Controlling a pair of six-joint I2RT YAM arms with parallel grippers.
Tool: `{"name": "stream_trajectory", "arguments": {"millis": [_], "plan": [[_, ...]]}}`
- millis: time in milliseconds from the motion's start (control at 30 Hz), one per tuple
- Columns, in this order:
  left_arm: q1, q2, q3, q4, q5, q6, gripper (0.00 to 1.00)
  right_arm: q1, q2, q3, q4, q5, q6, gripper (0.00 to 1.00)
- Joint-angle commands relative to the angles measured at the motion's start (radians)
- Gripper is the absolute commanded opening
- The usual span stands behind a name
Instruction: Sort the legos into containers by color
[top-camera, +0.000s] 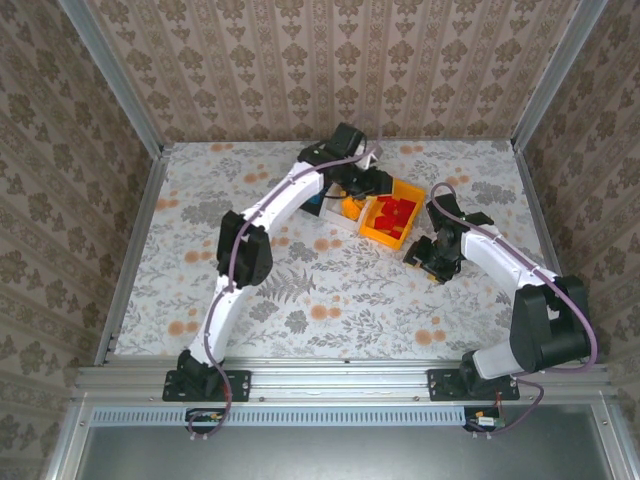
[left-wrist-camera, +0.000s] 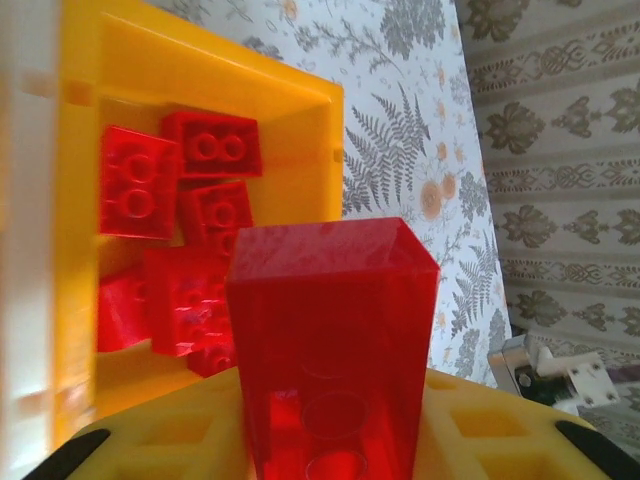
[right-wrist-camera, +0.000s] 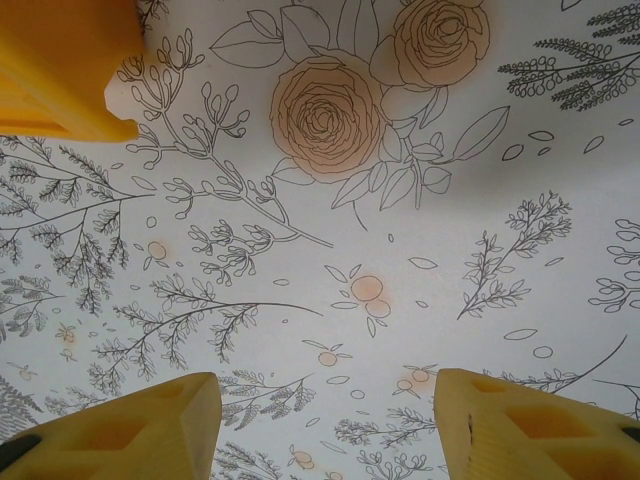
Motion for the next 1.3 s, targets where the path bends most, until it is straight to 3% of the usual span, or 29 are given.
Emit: {"name": "stream_trajectory", "arguments": {"millis": [0, 233, 467, 567, 667, 867, 1067, 1267], "plan": [[-0.006, 0.060, 0.133, -0.115, 0.023, 0.009, 0.39, -0.005, -0.026, 0.011, -0.030, -0.018, -0.005, 0.59], [-0.002, 0.098, 0.225, -0.137, -0.024, 0.025, 0.64, -0.005, -0.042, -0.011, -0.021, -0.022, 0.001, 0.60], [-0.002, 0.033, 0.219, -0.155, -0.057, 0.089, 0.74, -0.005, -0.030, -0.020, 0.006, -0.037, 0.009, 0.61], [-0.001, -0.039, 0.162, -0.177, -0.104, 0.155, 0.86, -0.005, -0.021, -0.018, 0.015, -0.043, 0.009, 0.62], [-0.001, -0.154, 0.024, -0.183, -0.160, 0.220, 0.99, -0.005, -0.013, -0.012, 0.023, -0.049, 0.006, 0.63], [0.006, -0.501, -0.475, -0.064, -0.339, 0.273, 1.00, -0.005, -0.008, 0.020, 0.007, -0.010, -0.034, 0.64], [0.100, -0.818, -0.948, 0.130, -0.469, 0.107, 1.00, -0.005, -0.039, 0.059, 0.054, 0.084, -0.159, 0.71], [0.188, -0.974, -1.125, 0.112, -0.698, 0.052, 1.00, -0.005, -0.194, -0.037, 0.350, 0.165, -0.437, 0.80]]}}
